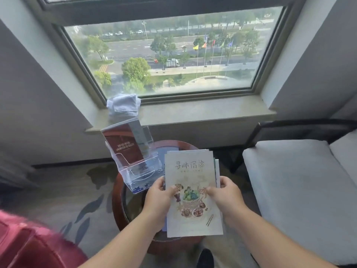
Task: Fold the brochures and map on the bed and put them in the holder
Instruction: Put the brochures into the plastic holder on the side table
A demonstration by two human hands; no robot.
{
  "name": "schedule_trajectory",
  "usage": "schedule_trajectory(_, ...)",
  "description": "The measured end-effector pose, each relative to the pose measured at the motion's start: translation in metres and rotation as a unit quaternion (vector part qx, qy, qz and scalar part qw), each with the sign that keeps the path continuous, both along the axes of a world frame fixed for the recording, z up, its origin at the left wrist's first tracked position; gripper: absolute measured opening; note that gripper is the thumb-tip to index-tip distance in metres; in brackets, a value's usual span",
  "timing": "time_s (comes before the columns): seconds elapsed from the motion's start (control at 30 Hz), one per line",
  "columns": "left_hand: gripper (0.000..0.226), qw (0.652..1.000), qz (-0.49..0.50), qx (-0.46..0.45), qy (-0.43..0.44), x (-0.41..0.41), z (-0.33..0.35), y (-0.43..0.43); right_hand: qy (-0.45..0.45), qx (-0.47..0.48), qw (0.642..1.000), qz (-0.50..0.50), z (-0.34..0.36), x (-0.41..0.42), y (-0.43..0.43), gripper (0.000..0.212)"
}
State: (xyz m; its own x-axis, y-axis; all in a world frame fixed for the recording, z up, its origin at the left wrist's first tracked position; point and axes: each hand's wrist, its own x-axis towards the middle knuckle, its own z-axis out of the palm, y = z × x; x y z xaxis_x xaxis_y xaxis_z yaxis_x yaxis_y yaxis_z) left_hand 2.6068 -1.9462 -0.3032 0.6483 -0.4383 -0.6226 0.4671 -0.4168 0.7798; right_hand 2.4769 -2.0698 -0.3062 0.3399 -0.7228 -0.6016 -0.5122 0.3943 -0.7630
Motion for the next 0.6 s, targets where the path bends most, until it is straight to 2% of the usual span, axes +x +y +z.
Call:
schedule_trajectory(0.4, 0.012, 0.98, -0.074, 0.184, -0.01, 0.026, -0.106, -0.024, 0.107, 0.068, 0.992, 0.017, -0.111, 0.029, -0.015, 0.01)
schedule_trajectory(0.6, 0.007, 0.963, -0.088, 0.249, -0.04, 0.033, -0.145, -0.026, 0.169, 0.053, 0.983, 0.037, -0.146, 0.04, -0.008, 0.017)
